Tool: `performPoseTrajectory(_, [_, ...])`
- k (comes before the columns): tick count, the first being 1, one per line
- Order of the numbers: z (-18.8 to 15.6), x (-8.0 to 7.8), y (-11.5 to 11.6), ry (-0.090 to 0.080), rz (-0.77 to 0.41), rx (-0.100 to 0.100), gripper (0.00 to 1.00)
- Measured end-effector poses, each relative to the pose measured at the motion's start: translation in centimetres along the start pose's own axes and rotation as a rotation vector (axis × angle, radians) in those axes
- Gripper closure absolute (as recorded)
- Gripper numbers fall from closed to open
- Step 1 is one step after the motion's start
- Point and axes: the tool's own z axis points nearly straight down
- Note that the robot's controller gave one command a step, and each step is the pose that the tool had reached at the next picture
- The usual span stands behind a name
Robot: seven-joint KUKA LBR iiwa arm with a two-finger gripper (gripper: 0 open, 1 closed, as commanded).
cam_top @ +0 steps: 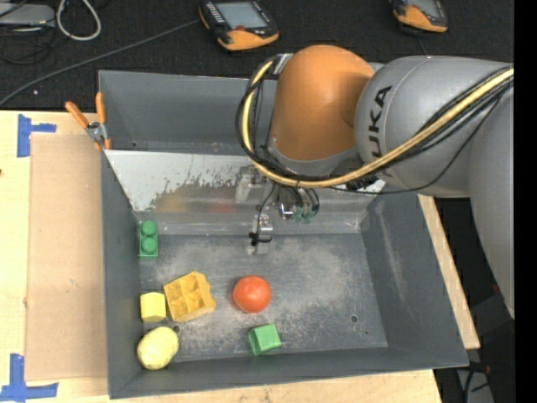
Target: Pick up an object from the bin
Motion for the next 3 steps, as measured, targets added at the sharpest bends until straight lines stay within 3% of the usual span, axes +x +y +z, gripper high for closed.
performPoseTrajectory(1, [-0.5,-0.1,-0.1,-0.008,0.002,-0.001,0.00])
performPoseTrajectory(2, [2.7,-0.2,2.6,-0.012,-0.244,0.001,0.00])
performPoseTrajectory(3, [6.8,5.2,2.6,-0.007,-0.632,0.001,0.00])
